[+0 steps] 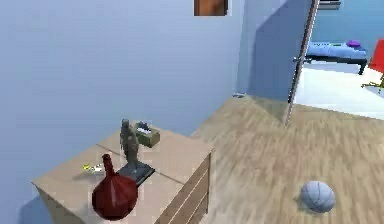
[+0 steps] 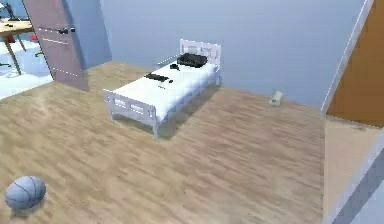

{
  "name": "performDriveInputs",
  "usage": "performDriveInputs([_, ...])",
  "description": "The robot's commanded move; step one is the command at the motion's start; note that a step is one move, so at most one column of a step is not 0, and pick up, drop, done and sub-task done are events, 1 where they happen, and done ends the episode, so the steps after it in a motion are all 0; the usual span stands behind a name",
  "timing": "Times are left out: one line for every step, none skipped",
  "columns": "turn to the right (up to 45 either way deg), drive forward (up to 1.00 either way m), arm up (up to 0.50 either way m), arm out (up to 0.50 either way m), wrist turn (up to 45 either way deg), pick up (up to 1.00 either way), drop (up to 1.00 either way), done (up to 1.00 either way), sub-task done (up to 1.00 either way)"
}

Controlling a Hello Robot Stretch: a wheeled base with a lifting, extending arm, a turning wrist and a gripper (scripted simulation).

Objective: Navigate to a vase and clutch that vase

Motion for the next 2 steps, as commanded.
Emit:
performDriveInputs([45.0,0.00,0.00,0.00,0.0,0.00,0.00,0.00,0.00])
performDriveInputs([18.0,0.00,0.00,0.00,0.0,0.00,0.00,0.00,0.00])
